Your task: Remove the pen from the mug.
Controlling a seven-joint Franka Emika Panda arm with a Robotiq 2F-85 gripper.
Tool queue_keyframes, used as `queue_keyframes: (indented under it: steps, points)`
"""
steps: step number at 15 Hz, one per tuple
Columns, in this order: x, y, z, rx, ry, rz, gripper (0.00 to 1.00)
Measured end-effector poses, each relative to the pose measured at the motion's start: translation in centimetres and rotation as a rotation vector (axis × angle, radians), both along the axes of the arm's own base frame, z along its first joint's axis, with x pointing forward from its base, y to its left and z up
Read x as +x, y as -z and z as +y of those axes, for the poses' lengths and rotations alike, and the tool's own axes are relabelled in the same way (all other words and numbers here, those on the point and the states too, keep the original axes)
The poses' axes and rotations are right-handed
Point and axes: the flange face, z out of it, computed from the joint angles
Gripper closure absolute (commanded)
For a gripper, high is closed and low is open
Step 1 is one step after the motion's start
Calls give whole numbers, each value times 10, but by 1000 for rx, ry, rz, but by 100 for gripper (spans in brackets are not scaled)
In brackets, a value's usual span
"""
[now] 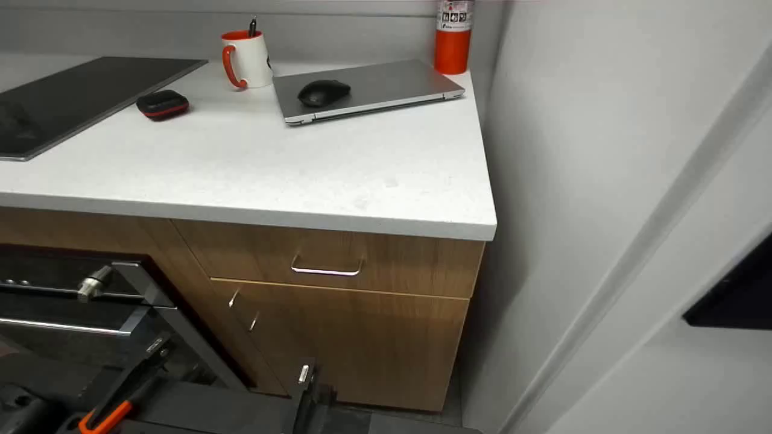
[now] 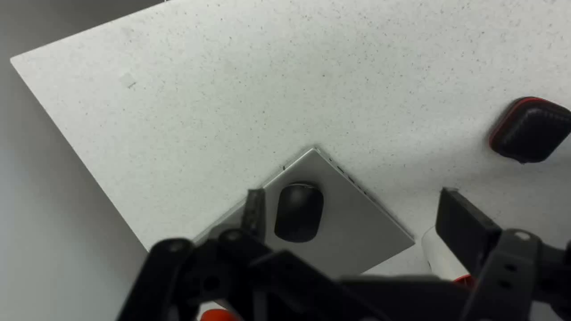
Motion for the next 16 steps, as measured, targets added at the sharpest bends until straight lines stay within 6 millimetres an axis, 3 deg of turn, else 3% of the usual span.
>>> queue_keyframes:
  steps: [11, 13, 16]
  points:
    - [7, 2, -5, 31, -40, -35, 0]
    - [18, 13, -19, 73, -60, -78, 0]
    - [38, 45, -43, 150, -63, -125, 0]
